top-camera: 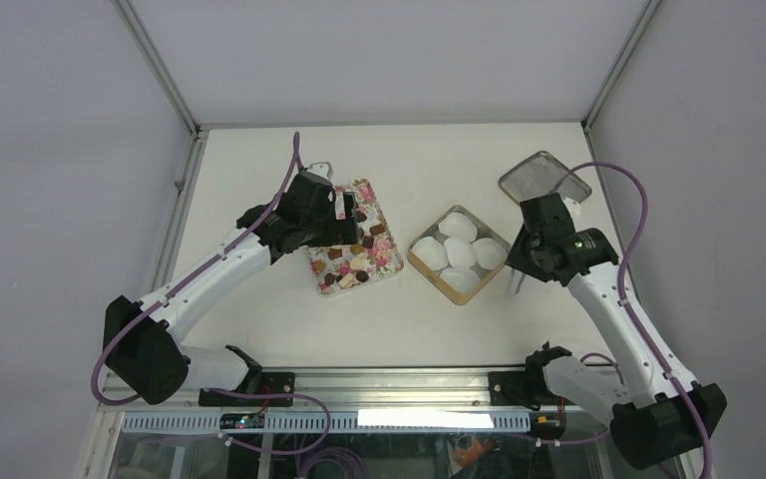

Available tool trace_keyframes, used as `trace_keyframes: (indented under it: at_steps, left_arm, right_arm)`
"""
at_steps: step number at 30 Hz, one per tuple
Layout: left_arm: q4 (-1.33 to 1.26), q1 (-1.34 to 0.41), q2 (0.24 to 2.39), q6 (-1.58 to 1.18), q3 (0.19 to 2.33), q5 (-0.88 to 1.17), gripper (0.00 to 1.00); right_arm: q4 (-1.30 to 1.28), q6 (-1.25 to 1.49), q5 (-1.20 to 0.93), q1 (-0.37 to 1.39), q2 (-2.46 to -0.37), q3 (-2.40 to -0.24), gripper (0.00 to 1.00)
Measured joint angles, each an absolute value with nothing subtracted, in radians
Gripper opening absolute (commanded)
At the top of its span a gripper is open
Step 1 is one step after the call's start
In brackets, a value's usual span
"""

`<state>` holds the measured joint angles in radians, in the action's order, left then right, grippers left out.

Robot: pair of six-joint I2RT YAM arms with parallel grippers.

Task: Pack the chocolate

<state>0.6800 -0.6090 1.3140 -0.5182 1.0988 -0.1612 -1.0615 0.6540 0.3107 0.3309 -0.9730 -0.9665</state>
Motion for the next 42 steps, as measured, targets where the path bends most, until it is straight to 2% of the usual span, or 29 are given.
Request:
trace_keyframes:
  at_steps: [4, 7, 10, 15, 22, 28, 42]
  left_arm:
    - [0.692, -0.604, 1.306, -0.506, 1.101, -0.191, 0.99]
    - [0.734, -0.565, 1.306, -0.502, 1.122, -0.194, 0.99]
    - [0.767, -0.453, 1.303, -0.507, 1.148, -0.168, 0.99]
    - [0.804, -0.257, 1.285, -0.539, 1.148, -0.117, 0.99]
    - [0.854, -0.167, 1.276, -0.567, 1.145, -0.06, 0.99]
    - [0.86, -0.156, 1.267, -0.571, 1.129, -0.021, 0.99]
    - [0.869, -0.156, 1.267, -0.577, 1.12, 0.01, 0.99]
  right_arm:
    - [-1.066, 0.557, 0.202, 0.34, -1.024, -1.043, 0.0]
    - [-1.038, 0.472, 0.098, 0.424, -1.063, -1.093, 0.0]
    - [-0.993, 0.394, 0.037, 0.597, -1.102, -1.12, 0.0]
    - [-0.906, 0.306, 0.051, 0.91, -1.207, -1.125, 0.0]
    - [-0.687, 0.146, 0.071, 1.18, -1.266, -0.98, 0.0]
    - [-0.629, 0.127, 0.093, 1.222, -1.304, -0.902, 0.0]
    - [-0.614, 0.294, 0.177, 1.221, -1.397, -0.82, 0.0]
